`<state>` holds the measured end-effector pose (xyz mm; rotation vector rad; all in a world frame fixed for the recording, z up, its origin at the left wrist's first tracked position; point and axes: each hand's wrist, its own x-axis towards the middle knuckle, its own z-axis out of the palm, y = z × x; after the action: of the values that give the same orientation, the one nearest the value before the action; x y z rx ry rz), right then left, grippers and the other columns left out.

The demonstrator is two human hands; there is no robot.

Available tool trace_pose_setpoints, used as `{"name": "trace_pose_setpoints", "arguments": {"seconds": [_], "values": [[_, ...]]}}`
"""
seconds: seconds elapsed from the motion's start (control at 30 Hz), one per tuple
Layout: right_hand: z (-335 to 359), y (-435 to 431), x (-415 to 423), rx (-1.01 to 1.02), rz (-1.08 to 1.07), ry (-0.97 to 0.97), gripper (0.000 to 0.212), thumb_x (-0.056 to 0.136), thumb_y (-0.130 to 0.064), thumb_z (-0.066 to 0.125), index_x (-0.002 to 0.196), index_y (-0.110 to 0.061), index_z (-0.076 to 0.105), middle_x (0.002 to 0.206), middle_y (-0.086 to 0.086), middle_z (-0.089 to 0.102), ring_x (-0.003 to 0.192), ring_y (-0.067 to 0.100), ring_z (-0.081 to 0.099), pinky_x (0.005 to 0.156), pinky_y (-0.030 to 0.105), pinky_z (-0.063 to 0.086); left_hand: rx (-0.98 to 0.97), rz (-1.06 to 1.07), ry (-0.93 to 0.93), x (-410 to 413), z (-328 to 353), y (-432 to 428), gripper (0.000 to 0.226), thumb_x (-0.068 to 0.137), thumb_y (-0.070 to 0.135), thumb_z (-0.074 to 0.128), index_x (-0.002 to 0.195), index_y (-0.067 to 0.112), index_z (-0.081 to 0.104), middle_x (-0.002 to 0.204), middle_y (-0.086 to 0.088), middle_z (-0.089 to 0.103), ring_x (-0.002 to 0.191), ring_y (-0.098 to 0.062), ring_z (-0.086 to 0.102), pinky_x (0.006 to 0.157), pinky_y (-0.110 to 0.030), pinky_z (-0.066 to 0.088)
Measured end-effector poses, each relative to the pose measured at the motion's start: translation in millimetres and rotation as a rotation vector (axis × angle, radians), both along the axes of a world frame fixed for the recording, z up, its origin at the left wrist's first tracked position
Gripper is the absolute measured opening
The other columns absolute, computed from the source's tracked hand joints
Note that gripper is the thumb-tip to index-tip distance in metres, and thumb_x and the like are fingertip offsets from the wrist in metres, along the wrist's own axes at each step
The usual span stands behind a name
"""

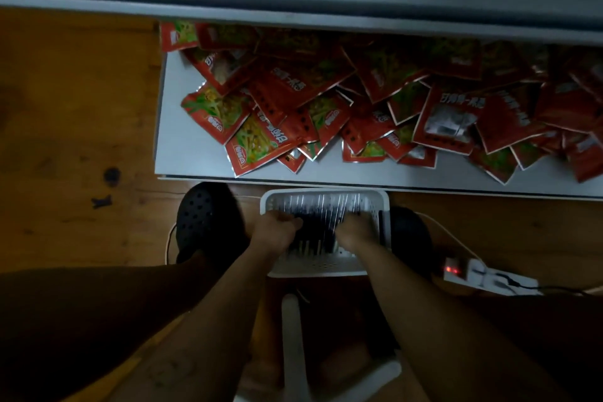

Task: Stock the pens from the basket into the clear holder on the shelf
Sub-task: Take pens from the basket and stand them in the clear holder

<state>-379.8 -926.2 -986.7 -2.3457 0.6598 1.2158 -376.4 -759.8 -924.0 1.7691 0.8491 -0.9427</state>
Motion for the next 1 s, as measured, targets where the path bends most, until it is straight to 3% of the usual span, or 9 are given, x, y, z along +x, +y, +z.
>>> {"name": "trace_pose_setpoints", "arguments": {"seconds": [0.1, 0.17, 0.23, 0.3, 0.37, 0.43, 0.63, 0.77, 1.0], "values": [[6, -6, -6, 0.027, -0.098, -0.117, 0.025, 0.084, 0.002, 0.048, 0.06, -0.001, 0.053, 0.089, 0.021, 0.059, 0.074, 0.027, 0.06, 0.057, 0.021, 0.045, -0.008, -0.064, -0.056, 2, 12, -6, 0.013, 0.091, 0.021, 0.063, 0.097, 0.01, 0.064, 0.079, -0.001, 0.06, 0.068, -0.009, 0.053, 0.055, -0.019, 0.043], [22, -7, -11, 0.032, -0.062, -0.222, 0.031, 0.088, -0.001, 0.048, 0.059, -0.008, 0.054, 0.082, 0.014, 0.057, 0.062, 0.021, 0.052, 0.049, 0.018, 0.032, -0.005, -0.091, -0.093, 3, 21, -7, 0.015, 0.091, 0.022, 0.063, 0.097, 0.009, 0.066, 0.077, 0.001, 0.061, 0.066, -0.006, 0.053, 0.053, -0.017, 0.042], [38, -7, -17, 0.057, -0.026, -0.332, 0.036, 0.092, -0.007, 0.05, 0.059, -0.019, 0.055, 0.074, 0.007, 0.056, 0.059, 0.019, 0.049, 0.052, 0.02, 0.036, 0.005, -0.096, -0.112, 2, 33, -5, 0.02, 0.089, 0.021, 0.065, 0.099, 0.005, 0.068, 0.079, -0.003, 0.064, 0.064, -0.008, 0.053, 0.053, -0.018, 0.043], [58, -4, -23, 0.102, -0.017, -0.416, 0.032, 0.092, -0.006, 0.054, 0.065, -0.022, 0.064, 0.068, -0.001, 0.058, 0.057, 0.016, 0.052, 0.055, 0.022, 0.042, 0.028, -0.096, -0.138, 0, 51, -2, 0.024, 0.086, 0.024, 0.069, 0.101, 0.006, 0.068, 0.077, -0.005, 0.064, 0.059, -0.011, 0.053, 0.055, -0.022, 0.043], [84, 0, -25, 0.147, -0.062, -0.496, 0.017, 0.09, -0.008, 0.06, 0.083, -0.018, 0.071, 0.084, -0.002, 0.067, 0.069, 0.018, 0.062, 0.063, 0.023, 0.049, 0.039, -0.115, -0.188, 1, 75, 1, 0.027, 0.084, 0.027, 0.07, 0.104, 0.009, 0.065, 0.078, -0.005, 0.063, 0.059, -0.013, 0.053, 0.061, -0.024, 0.045], [114, 5, -22, 0.198, -0.085, -0.593, 0.008, 0.09, -0.011, 0.063, 0.092, -0.018, 0.065, 0.089, -0.004, 0.067, 0.08, 0.019, 0.064, 0.067, 0.024, 0.047, 0.03, -0.146, -0.254, 5, 104, 4, 0.026, 0.086, 0.027, 0.068, 0.107, 0.012, 0.062, 0.085, -0.005, 0.065, 0.064, -0.014, 0.056, 0.065, -0.025, 0.047], [231, 11, -10, 0.286, 0.054, -0.913, 0.064, 0.092, -0.014, 0.063, 0.144, -0.032, 0.03, 0.09, -0.01, 0.054, 0.082, 0.015, 0.059, 0.071, 0.035, 0.053, 0.018, -0.213, -0.559, 19, 199, 10, 0.017, 0.087, 0.024, 0.068, 0.098, 0.014, 0.06, 0.08, 0.002, 0.065, 0.072, -0.013, 0.057, 0.059, -0.022, 0.04], [298, 6, 2, 0.323, 0.081, -1.103, 0.059, 0.09, -0.012, 0.065, 0.138, -0.038, 0.042, 0.095, -0.004, 0.06, 0.08, 0.013, 0.06, 0.073, 0.036, 0.055, 0.084, -0.26, -0.706, 17, 260, 11, 0.024, 0.086, 0.027, 0.069, 0.105, 0.017, 0.058, 0.096, 0.003, 0.064, 0.088, -0.015, 0.059, 0.073, -0.024, 0.041], [413, -4, 40, 0.367, 0.038, -1.455, 0.052, 0.089, -0.011, 0.067, 0.133, -0.03, 0.049, 0.094, -0.02, 0.052, 0.075, -0.005, 0.056, 0.068, 0.004, 0.046, 0.2, -0.277, -0.953, 36, 342, 15, 0.037, 0.087, 0.036, 0.066, 0.121, 0.022, 0.057, 0.111, 0.005, 0.061, 0.099, -0.014, 0.058, 0.08, -0.027, 0.045]]}}
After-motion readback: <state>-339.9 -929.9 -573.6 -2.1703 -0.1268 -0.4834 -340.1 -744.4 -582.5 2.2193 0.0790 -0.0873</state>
